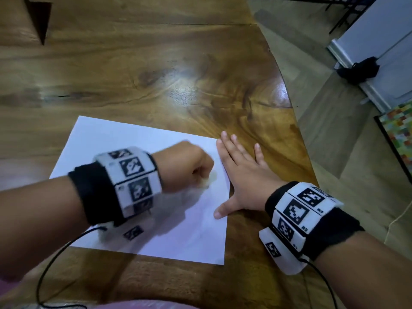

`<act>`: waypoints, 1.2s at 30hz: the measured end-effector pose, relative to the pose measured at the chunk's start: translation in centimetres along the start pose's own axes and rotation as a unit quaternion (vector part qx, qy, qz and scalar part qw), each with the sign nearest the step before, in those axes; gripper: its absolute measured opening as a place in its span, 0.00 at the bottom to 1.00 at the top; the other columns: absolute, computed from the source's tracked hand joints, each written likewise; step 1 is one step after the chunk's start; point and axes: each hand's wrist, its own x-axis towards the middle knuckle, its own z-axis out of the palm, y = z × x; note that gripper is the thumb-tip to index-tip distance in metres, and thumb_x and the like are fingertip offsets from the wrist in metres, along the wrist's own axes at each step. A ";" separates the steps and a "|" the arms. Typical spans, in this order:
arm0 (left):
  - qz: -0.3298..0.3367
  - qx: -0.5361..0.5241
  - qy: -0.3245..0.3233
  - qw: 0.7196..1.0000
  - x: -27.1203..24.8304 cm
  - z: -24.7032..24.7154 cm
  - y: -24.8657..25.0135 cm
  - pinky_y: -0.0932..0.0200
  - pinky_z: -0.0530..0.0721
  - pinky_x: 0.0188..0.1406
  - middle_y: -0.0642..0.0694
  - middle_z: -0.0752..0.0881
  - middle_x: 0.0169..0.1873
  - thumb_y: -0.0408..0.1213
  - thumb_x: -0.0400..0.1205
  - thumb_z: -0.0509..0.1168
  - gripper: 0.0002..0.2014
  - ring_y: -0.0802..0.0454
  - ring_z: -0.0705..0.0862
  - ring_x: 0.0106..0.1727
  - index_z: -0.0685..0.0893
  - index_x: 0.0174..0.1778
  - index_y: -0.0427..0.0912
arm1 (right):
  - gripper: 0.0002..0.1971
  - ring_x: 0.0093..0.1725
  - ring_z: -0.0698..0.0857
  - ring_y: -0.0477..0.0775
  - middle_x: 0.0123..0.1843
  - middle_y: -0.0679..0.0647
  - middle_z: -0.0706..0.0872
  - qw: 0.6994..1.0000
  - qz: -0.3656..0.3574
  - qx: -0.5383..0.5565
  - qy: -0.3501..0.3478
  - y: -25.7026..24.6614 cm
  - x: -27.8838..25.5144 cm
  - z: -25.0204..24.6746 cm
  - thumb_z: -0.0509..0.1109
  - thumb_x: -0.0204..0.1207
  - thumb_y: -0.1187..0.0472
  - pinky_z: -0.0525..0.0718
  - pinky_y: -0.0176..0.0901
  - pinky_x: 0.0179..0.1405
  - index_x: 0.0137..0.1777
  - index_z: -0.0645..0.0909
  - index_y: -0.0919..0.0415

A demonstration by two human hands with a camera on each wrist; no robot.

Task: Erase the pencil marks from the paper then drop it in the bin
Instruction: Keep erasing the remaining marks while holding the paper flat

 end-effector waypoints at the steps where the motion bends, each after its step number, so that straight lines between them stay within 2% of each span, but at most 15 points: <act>1: 0.017 0.015 -0.037 0.999 -0.7 0.3 0.0 0.68 0.73 0.35 0.49 0.84 0.34 0.36 0.72 0.69 0.01 0.51 0.79 0.37 0.84 0.36 0.44 | 0.74 0.76 0.20 0.47 0.76 0.46 0.16 1.000 -0.001 0.001 -0.001 0.0 0.0 0.0 0.75 0.51 0.28 0.28 0.65 0.77 0.77 0.20 0.55; 3: 0.016 0.019 -0.060 0.998 -0.5 -0.2 -0.4 0.64 0.76 0.38 0.49 0.86 0.37 0.36 0.72 0.69 0.01 0.51 0.80 0.38 0.85 0.37 0.45 | 0.74 0.76 0.19 0.47 0.76 0.46 0.16 1.000 0.000 0.001 -0.002 0.0 -0.1 0.0 0.75 0.51 0.29 0.28 0.65 0.77 0.77 0.20 0.55; 4: 0.004 0.015 -0.037 0.999 0.2 -0.9 -0.6 0.68 0.74 0.35 0.49 0.85 0.35 0.36 0.72 0.69 0.01 0.51 0.79 0.38 0.85 0.38 0.44 | 0.74 0.76 0.19 0.47 0.76 0.46 0.16 1.000 0.001 0.000 -0.002 0.0 0.0 0.0 0.75 0.51 0.28 0.28 0.65 0.77 0.77 0.19 0.55; 6: -0.025 0.012 0.055 0.998 2.0 -2.2 -1.0 0.78 0.67 0.26 0.53 0.80 0.28 0.35 0.71 0.70 0.03 0.51 0.76 0.35 0.85 0.38 0.41 | 0.74 0.75 0.19 0.46 0.76 0.47 0.15 1.000 0.002 -0.005 -0.004 0.0 0.0 -0.1 0.75 0.51 0.28 0.28 0.66 0.77 0.77 0.19 0.55; 8: -0.041 0.002 0.106 0.994 3.2 -2.5 -0.8 0.79 0.68 0.25 0.58 0.73 0.23 0.36 0.71 0.71 0.04 0.52 0.74 0.31 0.83 0.36 0.41 | 0.74 0.75 0.19 0.47 0.76 0.47 0.15 1.000 0.004 -0.008 -0.006 -0.1 0.0 -0.1 0.74 0.51 0.27 0.28 0.66 0.77 0.76 0.19 0.55; 10: -0.031 -0.014 0.077 0.996 2.6 -1.5 -0.2 0.75 0.66 0.24 0.56 0.74 0.23 0.35 0.72 0.70 0.06 0.51 0.74 0.32 0.79 0.32 0.46 | 0.74 0.75 0.19 0.47 0.76 0.47 0.15 1.000 0.004 -0.008 -0.006 -0.1 0.0 -0.1 0.74 0.51 0.27 0.28 0.66 0.77 0.76 0.19 0.55; 13: 0.034 0.002 -0.013 0.999 -0.4 0.8 0.5 0.65 0.70 0.31 0.48 0.83 0.31 0.35 0.73 0.67 0.04 0.49 0.78 0.35 0.82 0.32 0.43 | 0.74 0.75 0.19 0.47 0.76 0.47 0.15 1.000 0.001 0.004 -0.004 0.0 -0.1 0.0 0.75 0.52 0.28 0.27 0.64 0.76 0.77 0.19 0.55; 15: 0.055 0.001 -0.027 0.998 -1.8 1.6 0.6 0.58 0.77 0.39 0.45 0.84 0.35 0.36 0.74 0.66 0.05 0.47 0.80 0.37 0.82 0.33 0.42 | 0.74 0.76 0.19 0.47 0.76 0.47 0.15 1.000 0.001 0.008 -0.001 0.0 -0.1 -0.1 0.75 0.51 0.28 0.27 0.64 0.77 0.77 0.20 0.55; 17: 0.056 -0.004 -0.010 0.998 -2.2 1.9 0.4 0.54 0.79 0.41 0.47 0.79 0.34 0.36 0.75 0.66 0.05 0.47 0.78 0.37 0.80 0.32 0.43 | 0.74 0.76 0.20 0.46 0.76 0.47 0.16 1.000 0.007 0.012 0.007 -0.1 -0.2 0.0 0.75 0.52 0.29 0.28 0.63 0.78 0.77 0.20 0.55; 21: 0.038 -0.026 0.020 0.999 -2.5 2.4 0.5 0.58 0.76 0.40 0.49 0.76 0.35 0.35 0.75 0.66 0.04 0.50 0.76 0.37 0.82 0.34 0.42 | 0.73 0.78 0.23 0.44 0.78 0.47 0.19 0.998 0.036 0.037 0.027 -0.1 -0.9 0.2 0.76 0.53 0.30 0.32 0.56 0.80 0.79 0.23 0.55; 26: -0.010 -0.050 0.009 0.999 -1.4 0.7 0.2 0.79 0.68 0.31 0.53 0.82 0.31 0.35 0.71 0.70 0.03 0.55 0.77 0.35 0.87 0.39 0.43 | 0.73 0.77 0.23 0.45 0.78 0.48 0.18 0.999 0.030 0.035 0.009 0.1 -1.3 0.3 0.76 0.53 0.31 0.33 0.55 0.81 0.78 0.22 0.57; 29: -0.064 -0.074 0.082 0.992 1.3 -1.4 -0.5 0.79 0.68 0.25 0.58 0.76 0.24 0.36 0.70 0.72 0.06 0.56 0.74 0.29 0.87 0.40 0.41 | 0.73 0.77 0.22 0.45 0.78 0.49 0.18 0.999 0.032 0.031 0.003 -0.1 -1.3 0.2 0.76 0.53 0.30 0.32 0.56 0.80 0.78 0.22 0.57; 31: -0.074 -0.061 0.125 0.988 3.0 -2.0 -0.4 0.78 0.67 0.23 0.58 0.73 0.23 0.35 0.70 0.72 0.06 0.54 0.74 0.32 0.87 0.42 0.40 | 0.73 0.77 0.22 0.46 0.77 0.49 0.17 0.999 0.034 0.027 -0.003 -0.1 -1.2 0.2 0.75 0.54 0.30 0.33 0.56 0.80 0.78 0.21 0.57; 34: -0.068 -0.037 0.133 0.988 4.1 -1.7 0.2 0.79 0.68 0.24 0.58 0.72 0.25 0.33 0.72 0.70 0.05 0.54 0.73 0.35 0.85 0.42 0.40 | 0.73 0.77 0.22 0.47 0.77 0.49 0.16 0.999 0.037 0.029 -0.006 -0.2 -1.3 0.1 0.75 0.54 0.31 0.32 0.56 0.80 0.78 0.21 0.57; 36: -0.064 -0.044 0.117 0.990 3.1 -1.1 0.6 0.77 0.68 0.25 0.56 0.74 0.27 0.34 0.73 0.69 0.02 0.54 0.73 0.37 0.84 0.39 0.40 | 0.73 0.77 0.22 0.46 0.77 0.48 0.16 0.999 0.038 0.032 -0.004 -0.1 -1.3 0.2 0.75 0.54 0.31 0.32 0.55 0.80 0.78 0.21 0.57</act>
